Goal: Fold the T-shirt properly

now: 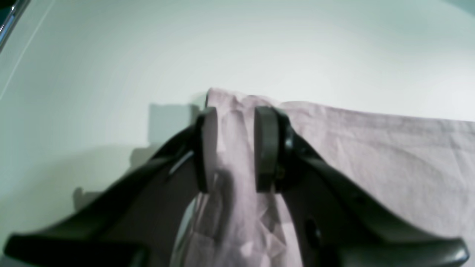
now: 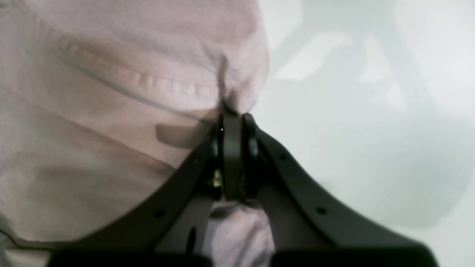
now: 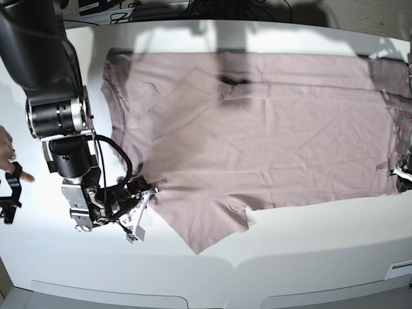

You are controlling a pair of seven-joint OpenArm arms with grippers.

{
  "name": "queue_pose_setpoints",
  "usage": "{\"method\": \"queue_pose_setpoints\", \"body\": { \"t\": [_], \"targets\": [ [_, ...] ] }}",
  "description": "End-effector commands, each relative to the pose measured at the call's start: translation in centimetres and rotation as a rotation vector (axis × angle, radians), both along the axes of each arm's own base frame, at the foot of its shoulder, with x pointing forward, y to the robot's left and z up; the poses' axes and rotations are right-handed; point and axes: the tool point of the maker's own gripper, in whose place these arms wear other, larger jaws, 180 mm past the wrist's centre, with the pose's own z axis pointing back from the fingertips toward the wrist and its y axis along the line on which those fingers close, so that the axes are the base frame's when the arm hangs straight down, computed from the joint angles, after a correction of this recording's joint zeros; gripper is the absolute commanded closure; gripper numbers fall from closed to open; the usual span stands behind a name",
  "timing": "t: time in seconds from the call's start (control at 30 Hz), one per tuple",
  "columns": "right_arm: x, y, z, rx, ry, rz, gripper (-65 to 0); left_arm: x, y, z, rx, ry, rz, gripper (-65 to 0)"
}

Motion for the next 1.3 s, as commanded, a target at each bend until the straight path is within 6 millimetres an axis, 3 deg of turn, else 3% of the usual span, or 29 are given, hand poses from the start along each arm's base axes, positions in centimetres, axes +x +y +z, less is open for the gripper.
{"method": "queue_pose_setpoints", "body": {
  "t": [0.0, 0.13, 0.23, 0.43, 0.5, 0.57, 0.9, 1.27],
  "targets": [
    [1.7, -0.1, 1.9, 0.004, -0.047, 0.005, 0.0, 0.9, 0.9, 1.7, 0.008, -0.044, 0.016, -17.2],
    [1.7, 0.0, 1.9, 0.006, -0.046, 0.004, 0.0, -0.4, -1.6, -2.0, -0.054, 0.079, 0.001, -17.2],
    [1.7, 0.0, 2.0, 0.006, -0.046, 0.004, 0.0, -0.4, -2.9, -2.8, -0.072, 0.086, -0.010, -17.2],
    [1.6, -0.1, 1.9, 0.003, -0.038, 0.005, 0.0, -0.7, -3.5, -3.6, -0.088, 0.128, -0.016, -15.9],
    [1.6, -0.1, 1.9, 0.003, -0.038, 0.005, 0.0, -0.8, -3.3, -3.6, -0.086, 0.132, -0.015, -10.8],
    [1.6, 0.0, 1.9, 0.011, -0.038, 0.002, 0.0, -0.8, -3.1, -3.5, -0.083, 0.132, -0.012, -0.5],
    [1.7, 0.4, 2.1, 0.044, -0.044, -0.011, 0.0, -0.5, -2.9, -2.9, -0.074, 0.113, -0.014, 0.0],
    [3.5, -0.3, 4.2, 0.040, -0.136, -0.009, 0.0, 2.1, -3.0, 0.7, -0.016, 0.041, -0.061, 0.0]
  ]
}}
